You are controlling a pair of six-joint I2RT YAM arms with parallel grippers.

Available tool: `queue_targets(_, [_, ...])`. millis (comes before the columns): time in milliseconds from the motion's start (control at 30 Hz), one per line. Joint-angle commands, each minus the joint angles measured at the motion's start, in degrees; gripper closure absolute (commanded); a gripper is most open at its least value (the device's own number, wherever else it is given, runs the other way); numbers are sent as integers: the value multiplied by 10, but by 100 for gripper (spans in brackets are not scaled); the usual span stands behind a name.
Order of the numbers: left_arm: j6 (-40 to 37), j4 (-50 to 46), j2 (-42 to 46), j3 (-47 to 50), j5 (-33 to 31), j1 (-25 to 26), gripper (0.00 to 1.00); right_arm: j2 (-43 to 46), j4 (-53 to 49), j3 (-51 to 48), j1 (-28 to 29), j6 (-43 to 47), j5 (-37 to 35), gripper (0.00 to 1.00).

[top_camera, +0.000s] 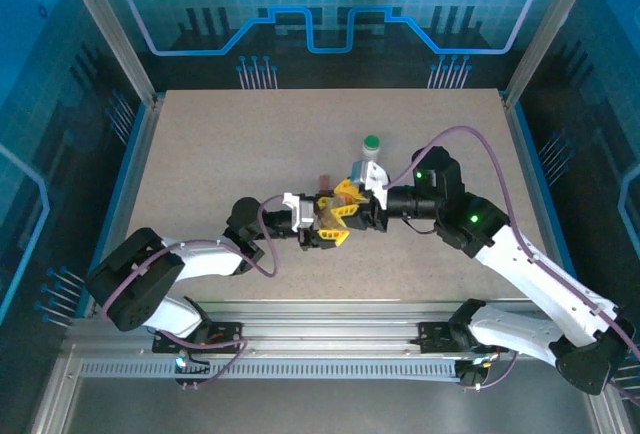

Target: Sort the pills into containers

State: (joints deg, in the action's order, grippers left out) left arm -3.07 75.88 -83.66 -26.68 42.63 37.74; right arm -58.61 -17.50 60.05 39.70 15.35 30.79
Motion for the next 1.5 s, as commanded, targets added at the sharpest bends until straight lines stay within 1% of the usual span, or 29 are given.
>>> queue_targets(0, [20, 31, 19, 1, 49, -16, 100, 0, -123, 26, -5, 157, 92, 100])
queue_targets(67, [18, 27, 19, 2, 56, -16, 100, -9, -155, 49, -17, 190, 109, 99])
queue_targets(100, [17, 24, 19, 2, 62, -16, 100, -15, -169, 60, -26, 200, 119, 86])
queue_targets(133, [16, 21, 20, 3, 65, -16, 100, -21, -183, 72, -33, 207, 130, 79])
queue_targets(200, [13, 11, 21, 3, 69, -16, 100, -35, -216, 97, -48, 220, 153, 73])
queue_targets(267, [9, -1, 21, 2, 70, -17, 100, -47, -233, 117, -52, 224, 146, 69])
queue_targets(333, [2, -9, 21, 1, 67, -17, 100, -50, -234, 126, -52, 220, 134, 58])
queue_targets(400, [-3, -10, 19, 3, 58, -18, 100, -47, -228, 131, -52, 213, 121, 37])
queue_targets(433, [-5, -10, 18, 4, 55, -18, 100, -42, -220, 130, -52, 205, 114, 30])
queue_targets(533, [-10, -10, 16, 3, 46, -19, 100, -21, -195, 121, -52, 191, 108, 15])
queue_targets(633, [-19, -11, 12, 5, 32, -20, 100, 3, -174, 113, -52, 174, 107, 5])
queue_targets(700, [-23, -10, 10, 5, 17, -20, 100, 13, -158, 109, -52, 154, 94, 3])
queue_targets(767, [-29, -7, 7, 7, -10, -20, 100, 22, -111, 101, -51, 95, 45, 4])
queue_targets(833, [-36, 0, 5, 11, -63, -20, 100, 25, -18, 82, -47, -32, -64, 10])
queue_targets(867, [-36, 0, 3, 10, -94, -19, 100, 23, 19, 75, -46, -98, -116, 12])
queue_targets(900, [-40, -3, 1, 11, -124, -20, 100, 19, 54, 67, -45, -176, -182, 17])
queue_targets(933, [-48, -8, -1, 10, -146, -20, 100, 12, 63, 67, -43, -233, -218, 27])
queue_targets(967, [-49, -13, -3, 7, -163, -20, 100, 2, 56, 74, -38, -287, -259, 34])
queue_targets(1067, [-49, -15, -9, 0, -213, -19, 100, -31, -13, 115, -14, -382, -368, 37])
queue_targets(1133, [-52, -19, -11, -4, -240, -19, 100, -49, -40, 135, 6, -400, -410, 37])
queue_targets(1167, [-56, -22, -11, -5, -245, -19, 100, -54, -42, 137, 13, -405, -419, 37])
queue_targets(1300, [-73, -46, -9, -13, -270, -15, 100, -78, -29, 133, 29, -436, -416, 35])
queue_targets(1467, [-90, -53, -9, -19, -293, -4, 100, -111, -27, 138, 39, -448, -413, 32])
